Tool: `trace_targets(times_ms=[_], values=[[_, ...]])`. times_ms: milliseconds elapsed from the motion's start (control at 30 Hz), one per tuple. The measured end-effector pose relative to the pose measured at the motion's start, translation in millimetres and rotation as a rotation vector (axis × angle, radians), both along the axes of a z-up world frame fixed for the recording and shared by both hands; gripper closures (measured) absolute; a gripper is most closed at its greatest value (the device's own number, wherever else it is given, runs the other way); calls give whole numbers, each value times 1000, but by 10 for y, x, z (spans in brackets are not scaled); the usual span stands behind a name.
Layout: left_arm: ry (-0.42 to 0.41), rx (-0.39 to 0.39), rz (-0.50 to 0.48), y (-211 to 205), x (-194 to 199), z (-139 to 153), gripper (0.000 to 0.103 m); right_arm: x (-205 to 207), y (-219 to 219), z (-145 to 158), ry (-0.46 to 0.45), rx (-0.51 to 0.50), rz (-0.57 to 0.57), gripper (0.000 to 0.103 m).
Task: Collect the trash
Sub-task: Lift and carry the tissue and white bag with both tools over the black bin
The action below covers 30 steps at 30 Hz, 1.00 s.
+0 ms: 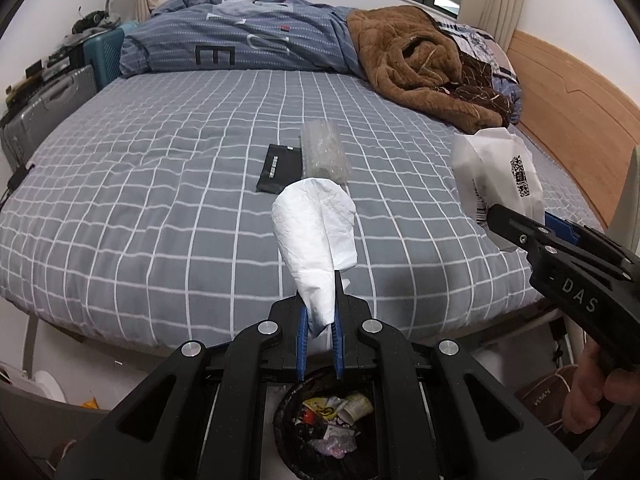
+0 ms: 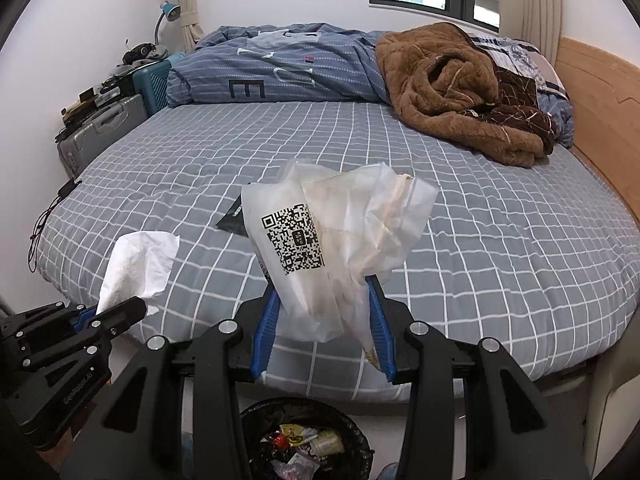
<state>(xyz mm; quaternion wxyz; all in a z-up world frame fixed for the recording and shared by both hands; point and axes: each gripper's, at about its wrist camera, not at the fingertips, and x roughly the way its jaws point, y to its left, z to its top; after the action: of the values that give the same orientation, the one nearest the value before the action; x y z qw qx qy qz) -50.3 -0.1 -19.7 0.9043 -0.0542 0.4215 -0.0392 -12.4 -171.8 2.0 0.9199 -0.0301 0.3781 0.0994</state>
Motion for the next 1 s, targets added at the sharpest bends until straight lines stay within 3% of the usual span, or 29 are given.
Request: trace_targets(times_ms=[1000], values=[[75,9,49,55,-865,-349,94,-767,3,-293,82,2,6,63]])
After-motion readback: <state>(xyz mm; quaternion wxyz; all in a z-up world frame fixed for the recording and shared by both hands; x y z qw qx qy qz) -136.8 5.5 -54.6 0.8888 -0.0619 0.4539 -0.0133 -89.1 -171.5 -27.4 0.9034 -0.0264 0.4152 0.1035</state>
